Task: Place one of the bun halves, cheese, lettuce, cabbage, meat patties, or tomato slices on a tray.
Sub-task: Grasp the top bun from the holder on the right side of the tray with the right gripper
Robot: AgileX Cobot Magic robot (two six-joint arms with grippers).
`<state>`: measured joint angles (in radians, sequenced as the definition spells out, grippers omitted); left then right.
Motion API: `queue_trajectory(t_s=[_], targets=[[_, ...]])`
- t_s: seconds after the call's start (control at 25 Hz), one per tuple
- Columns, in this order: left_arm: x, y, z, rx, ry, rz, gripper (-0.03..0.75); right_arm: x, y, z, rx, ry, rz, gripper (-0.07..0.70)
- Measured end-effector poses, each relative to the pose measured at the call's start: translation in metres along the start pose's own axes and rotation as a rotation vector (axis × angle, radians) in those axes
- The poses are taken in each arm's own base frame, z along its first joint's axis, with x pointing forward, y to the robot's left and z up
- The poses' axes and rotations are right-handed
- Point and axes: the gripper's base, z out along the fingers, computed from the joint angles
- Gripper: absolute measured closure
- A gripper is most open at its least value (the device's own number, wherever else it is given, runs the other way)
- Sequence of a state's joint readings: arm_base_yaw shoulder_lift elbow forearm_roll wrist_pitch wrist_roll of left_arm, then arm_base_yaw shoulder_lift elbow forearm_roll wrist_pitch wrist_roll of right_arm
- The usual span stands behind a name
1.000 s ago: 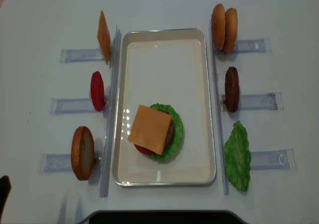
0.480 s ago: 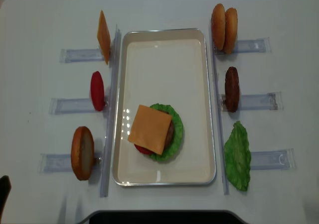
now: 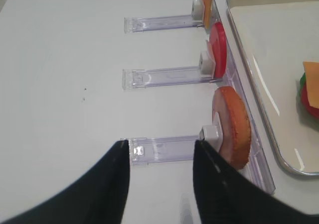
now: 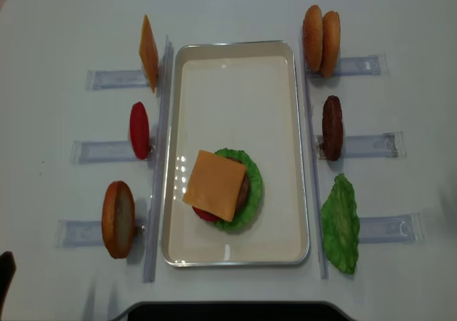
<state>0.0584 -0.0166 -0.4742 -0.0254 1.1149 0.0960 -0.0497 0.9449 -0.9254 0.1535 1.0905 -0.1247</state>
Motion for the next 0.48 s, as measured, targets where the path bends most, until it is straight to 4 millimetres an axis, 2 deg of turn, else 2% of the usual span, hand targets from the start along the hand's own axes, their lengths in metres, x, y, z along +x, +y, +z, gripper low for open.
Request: queue_trajectory(t_s=[0.2,0.48], targets=[[0.0,0.0,0.0,0.0,0.001,0.0,0.388,-0.045,-0.002,0.016,-0.026,0.046,-0.002,0.288],[0.0,0.0,0.0,0.0,0.0,0.0,0.388,-0.094,-0.009,0.043,-0.033,0.101,-0.018,0.282]])
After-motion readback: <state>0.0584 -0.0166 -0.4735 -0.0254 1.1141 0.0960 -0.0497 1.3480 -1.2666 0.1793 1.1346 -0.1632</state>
